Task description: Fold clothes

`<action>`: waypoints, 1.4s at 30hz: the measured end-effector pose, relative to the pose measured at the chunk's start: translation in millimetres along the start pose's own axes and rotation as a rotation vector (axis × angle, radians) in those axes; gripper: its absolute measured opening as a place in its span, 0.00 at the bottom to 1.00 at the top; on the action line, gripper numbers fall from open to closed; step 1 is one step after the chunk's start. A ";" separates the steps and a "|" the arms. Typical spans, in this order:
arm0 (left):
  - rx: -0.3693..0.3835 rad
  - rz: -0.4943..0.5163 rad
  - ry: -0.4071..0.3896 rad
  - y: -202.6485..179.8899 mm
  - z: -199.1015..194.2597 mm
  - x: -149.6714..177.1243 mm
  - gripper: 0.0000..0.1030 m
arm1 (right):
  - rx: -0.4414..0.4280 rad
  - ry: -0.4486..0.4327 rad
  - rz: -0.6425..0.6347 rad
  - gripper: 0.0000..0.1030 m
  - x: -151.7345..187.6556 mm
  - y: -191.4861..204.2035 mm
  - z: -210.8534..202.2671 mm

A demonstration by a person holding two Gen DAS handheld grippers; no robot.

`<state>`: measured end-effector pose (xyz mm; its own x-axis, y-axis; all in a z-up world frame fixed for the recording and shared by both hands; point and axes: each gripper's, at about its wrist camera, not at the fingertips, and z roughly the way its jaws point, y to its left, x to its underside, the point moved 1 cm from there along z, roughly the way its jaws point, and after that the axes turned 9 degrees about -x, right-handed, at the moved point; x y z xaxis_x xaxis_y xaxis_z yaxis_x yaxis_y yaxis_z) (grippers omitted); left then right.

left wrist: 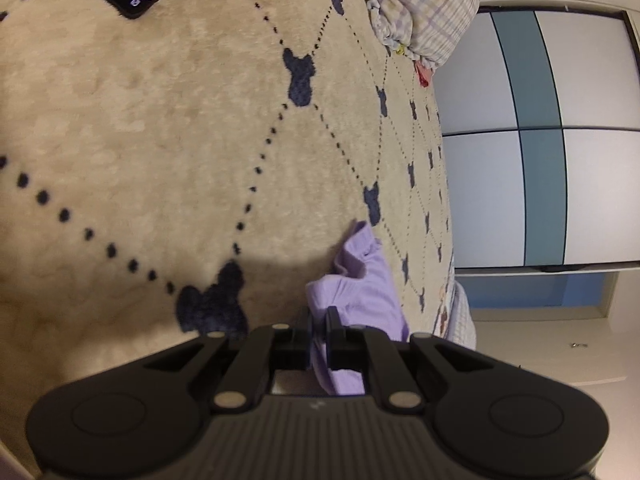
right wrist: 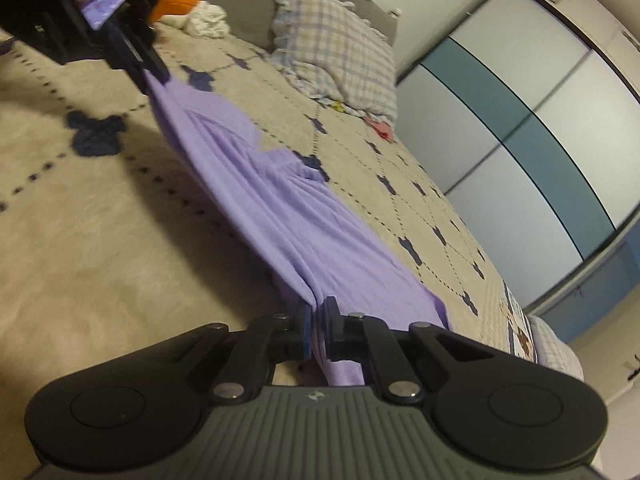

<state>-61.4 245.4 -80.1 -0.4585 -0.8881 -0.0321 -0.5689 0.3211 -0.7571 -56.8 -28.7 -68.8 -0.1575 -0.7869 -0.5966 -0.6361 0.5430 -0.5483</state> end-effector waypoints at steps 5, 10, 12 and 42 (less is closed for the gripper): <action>-0.011 0.023 0.002 9.7 -5.9 -4.1 0.06 | -0.121 0.014 -0.039 0.05 -2.1 11.8 -31.5; -0.042 0.076 0.002 22.5 -9.9 -1.0 0.06 | -0.261 0.043 -0.044 0.05 -2.3 24.7 -55.7; -0.061 0.099 0.004 29.5 -9.1 2.4 0.06 | -0.318 0.063 -0.038 0.03 -1.8 30.1 -56.1; 0.100 0.674 -0.003 -0.1 -8.7 32.8 0.10 | -0.585 0.106 0.740 0.32 -103.9 -88.7 62.0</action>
